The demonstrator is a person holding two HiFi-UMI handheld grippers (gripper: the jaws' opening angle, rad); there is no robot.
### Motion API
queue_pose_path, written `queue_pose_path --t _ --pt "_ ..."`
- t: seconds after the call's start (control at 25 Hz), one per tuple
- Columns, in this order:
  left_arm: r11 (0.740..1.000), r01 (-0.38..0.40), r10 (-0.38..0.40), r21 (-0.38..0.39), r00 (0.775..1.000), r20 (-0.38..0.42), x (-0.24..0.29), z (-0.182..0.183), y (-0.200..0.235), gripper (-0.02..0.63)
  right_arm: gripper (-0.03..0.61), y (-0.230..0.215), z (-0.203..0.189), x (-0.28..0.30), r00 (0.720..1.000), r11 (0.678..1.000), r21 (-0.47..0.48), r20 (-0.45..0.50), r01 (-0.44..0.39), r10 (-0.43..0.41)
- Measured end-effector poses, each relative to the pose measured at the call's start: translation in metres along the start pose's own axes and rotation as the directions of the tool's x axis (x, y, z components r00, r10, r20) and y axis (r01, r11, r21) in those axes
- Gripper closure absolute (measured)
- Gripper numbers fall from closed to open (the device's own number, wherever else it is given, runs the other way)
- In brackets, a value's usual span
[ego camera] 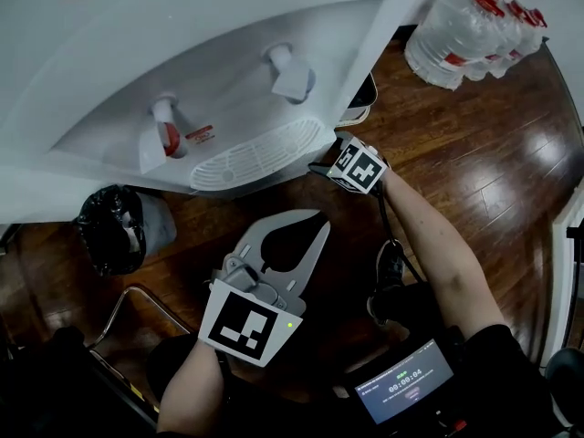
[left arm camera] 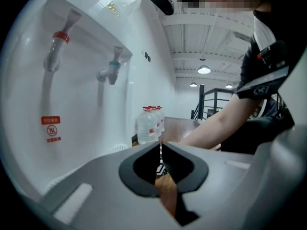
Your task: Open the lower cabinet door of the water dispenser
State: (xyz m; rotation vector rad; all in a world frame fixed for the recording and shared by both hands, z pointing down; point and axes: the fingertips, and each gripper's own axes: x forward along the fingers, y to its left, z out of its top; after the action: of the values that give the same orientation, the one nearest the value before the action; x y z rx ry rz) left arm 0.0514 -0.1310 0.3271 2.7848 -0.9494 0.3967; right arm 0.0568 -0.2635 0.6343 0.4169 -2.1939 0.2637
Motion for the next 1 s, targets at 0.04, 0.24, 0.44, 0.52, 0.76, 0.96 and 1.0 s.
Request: queue_pose_path --t 0.04,0.24,0.44,0.52,0.76,0.96,1.0 --pt "1.000 -0.007 0.007 -0.003 1.000 -0.002 -0.001 0.000 0.002 0.583 0.310 0.003 -0.004 -0.002 1.000 1.000 0.004 -0.001 -0.004 0.004" --pt "0.998 -0.061 0.060 -0.025 0.998 -0.037 -0.007 -0.009 0.011 0.583 0.318 0.026 -0.020 -0.012 0.999 1.000 0.012 -0.031 -0.012 0.013" --pt "0.976 -0.192 0.196 -0.103 0.980 0.021 -0.022 -0.004 0.041 0.584 0.339 0.064 -0.040 -0.033 0.989 0.996 0.062 -0.126 -0.069 0.076" --pt "0.964 -0.234 0.241 -0.129 0.970 0.036 -0.032 -0.003 0.049 0.584 0.344 0.090 -0.051 -0.041 0.978 0.989 0.094 -0.165 -0.115 0.129" --pt "0.938 -0.293 0.316 -0.183 0.942 0.112 -0.063 0.015 0.050 0.586 0.357 0.154 -0.047 -0.067 0.962 0.984 0.071 -0.211 -0.162 0.174" --pt "0.935 -0.289 0.315 -0.206 0.943 0.108 -0.083 0.011 0.027 0.586 0.357 0.209 -0.035 -0.081 0.968 0.983 0.084 -0.177 -0.164 0.177" --pt "0.933 -0.297 0.322 -0.203 0.941 0.106 -0.087 0.010 0.023 0.586 0.357 0.219 -0.033 -0.083 0.969 0.984 0.075 -0.175 -0.161 0.172"
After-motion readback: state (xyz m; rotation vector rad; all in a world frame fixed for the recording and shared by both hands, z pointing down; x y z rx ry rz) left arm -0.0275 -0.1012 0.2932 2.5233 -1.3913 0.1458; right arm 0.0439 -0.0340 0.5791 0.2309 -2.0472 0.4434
